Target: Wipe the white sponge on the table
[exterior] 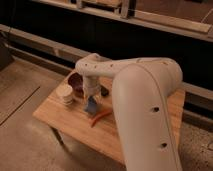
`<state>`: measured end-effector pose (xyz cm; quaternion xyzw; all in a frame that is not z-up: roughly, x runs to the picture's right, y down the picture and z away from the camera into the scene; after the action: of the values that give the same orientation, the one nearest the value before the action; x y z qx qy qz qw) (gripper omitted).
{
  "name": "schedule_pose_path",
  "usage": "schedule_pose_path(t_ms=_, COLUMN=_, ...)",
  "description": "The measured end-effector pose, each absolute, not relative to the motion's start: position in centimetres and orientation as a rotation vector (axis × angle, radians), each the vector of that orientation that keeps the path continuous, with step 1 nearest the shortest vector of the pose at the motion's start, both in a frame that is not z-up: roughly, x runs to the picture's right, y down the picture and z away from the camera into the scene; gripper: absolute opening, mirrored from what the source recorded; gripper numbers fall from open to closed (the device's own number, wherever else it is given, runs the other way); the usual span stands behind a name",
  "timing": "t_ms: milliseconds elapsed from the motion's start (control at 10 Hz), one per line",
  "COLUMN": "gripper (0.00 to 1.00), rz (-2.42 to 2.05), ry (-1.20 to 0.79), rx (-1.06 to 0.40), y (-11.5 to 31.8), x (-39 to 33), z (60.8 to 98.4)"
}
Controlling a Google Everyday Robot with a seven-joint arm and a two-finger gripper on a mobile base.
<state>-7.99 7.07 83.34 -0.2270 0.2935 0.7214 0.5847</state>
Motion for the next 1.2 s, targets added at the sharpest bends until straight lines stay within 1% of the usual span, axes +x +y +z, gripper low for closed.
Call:
schedule_pose_path(t_ms=500, gripper=0.0, rz=1.607, ry=0.681, rx=-0.509, y=7.7, x=-11.7, z=83.4)
schedule_pose_path(t_ms=900, gripper=0.0, rz=1.561, ry=0.696, rx=-0.521, y=8.4, x=-13.7, z=84.5)
schedule_pose_path(t_ms=1200, gripper=0.0, rz=1.543, ry=0.711, rx=-0.52, y=7.8, x=-13.4, z=85.9)
